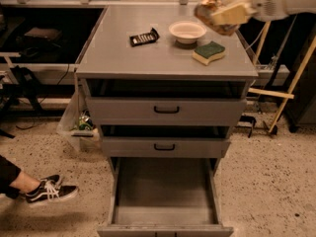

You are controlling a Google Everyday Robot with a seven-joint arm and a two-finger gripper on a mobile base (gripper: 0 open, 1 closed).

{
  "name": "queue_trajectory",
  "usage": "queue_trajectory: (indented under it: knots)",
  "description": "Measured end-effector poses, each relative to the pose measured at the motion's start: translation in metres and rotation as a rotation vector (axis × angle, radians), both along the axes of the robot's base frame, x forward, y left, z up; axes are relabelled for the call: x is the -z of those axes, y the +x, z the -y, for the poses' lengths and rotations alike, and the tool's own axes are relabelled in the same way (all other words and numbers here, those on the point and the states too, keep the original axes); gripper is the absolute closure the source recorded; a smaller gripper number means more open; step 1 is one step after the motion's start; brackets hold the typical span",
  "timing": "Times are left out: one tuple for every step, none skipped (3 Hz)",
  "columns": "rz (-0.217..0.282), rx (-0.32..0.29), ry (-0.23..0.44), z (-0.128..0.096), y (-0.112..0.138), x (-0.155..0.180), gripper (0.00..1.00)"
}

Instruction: Pick orange can from bottom drawer and place on counter

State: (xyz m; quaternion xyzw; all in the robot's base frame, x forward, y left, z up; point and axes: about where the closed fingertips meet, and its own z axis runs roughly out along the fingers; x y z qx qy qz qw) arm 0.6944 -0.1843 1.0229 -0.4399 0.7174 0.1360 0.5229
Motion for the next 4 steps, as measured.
queue_trajectory:
  knots:
    - [0.005,0.078,-0.210,-0.012,0.060,0.028,1.00]
    - [-0.072,0.078,-0.467,-0.022,0.100,0.093,1.00]
    - [-0.159,0.029,-0.609,-0.026,0.104,0.146,1.00]
    - [-0.159,0.029,-0.609,-0.026,0.104,0.143,0.81]
